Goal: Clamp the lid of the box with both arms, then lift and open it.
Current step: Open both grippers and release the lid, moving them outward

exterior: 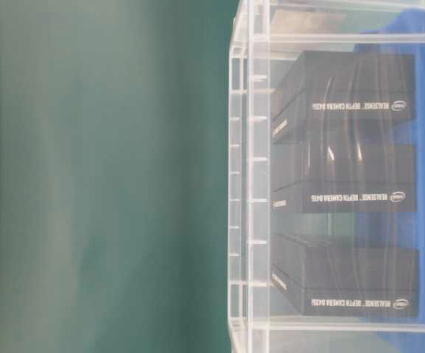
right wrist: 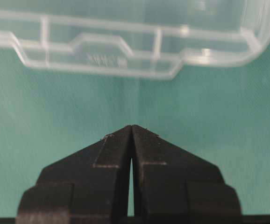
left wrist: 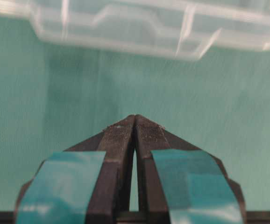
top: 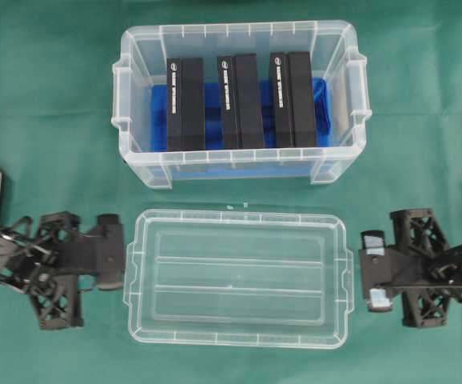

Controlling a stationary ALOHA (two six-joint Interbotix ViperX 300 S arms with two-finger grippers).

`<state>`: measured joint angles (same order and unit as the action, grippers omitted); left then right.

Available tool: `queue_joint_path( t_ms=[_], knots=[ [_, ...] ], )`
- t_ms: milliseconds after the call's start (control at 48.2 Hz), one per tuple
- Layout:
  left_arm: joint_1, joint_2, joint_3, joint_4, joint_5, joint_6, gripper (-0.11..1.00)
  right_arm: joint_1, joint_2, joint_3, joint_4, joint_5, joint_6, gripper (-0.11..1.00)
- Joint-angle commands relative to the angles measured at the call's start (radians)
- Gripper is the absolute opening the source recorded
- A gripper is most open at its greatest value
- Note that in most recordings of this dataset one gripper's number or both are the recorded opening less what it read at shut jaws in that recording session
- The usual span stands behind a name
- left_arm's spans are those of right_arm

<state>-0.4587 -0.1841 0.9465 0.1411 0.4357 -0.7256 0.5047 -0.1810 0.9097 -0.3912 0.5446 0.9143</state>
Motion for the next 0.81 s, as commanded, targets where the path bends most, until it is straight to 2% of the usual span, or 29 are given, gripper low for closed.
queue_joint_path(
  t_ms=[0, 145, 394, 539, 788],
  knots=[
    [-0.018, -0.049, 0.017, 0.003, -0.005, -0.025, 0.01, 0.014, -0.035, 0.005, -0.003, 0.008, 0.009, 0.00],
    [-0.034, -0.094, 0.043, 0.003, -0.002, -0.064, 0.01, 0.015, -0.046, 0.011, -0.006, 0.009, 0.012, 0.00],
    [-0.034, -0.097, 0.029, 0.008, 0.003, -0.066, 0.01, 0.015, -0.046, -0.005, -0.009, 0.009, 0.012, 0.00],
    [-0.038, -0.117, -0.032, 0.011, 0.038, -0.054, 0.01, 0.023, -0.052, -0.058, -0.008, 0.035, 0.011, 0.00],
    [-0.044, -0.153, -0.166, 0.017, 0.213, -0.048, 0.01, 0.051, -0.101, -0.204, -0.011, 0.206, 0.006, 0.00]
  ],
)
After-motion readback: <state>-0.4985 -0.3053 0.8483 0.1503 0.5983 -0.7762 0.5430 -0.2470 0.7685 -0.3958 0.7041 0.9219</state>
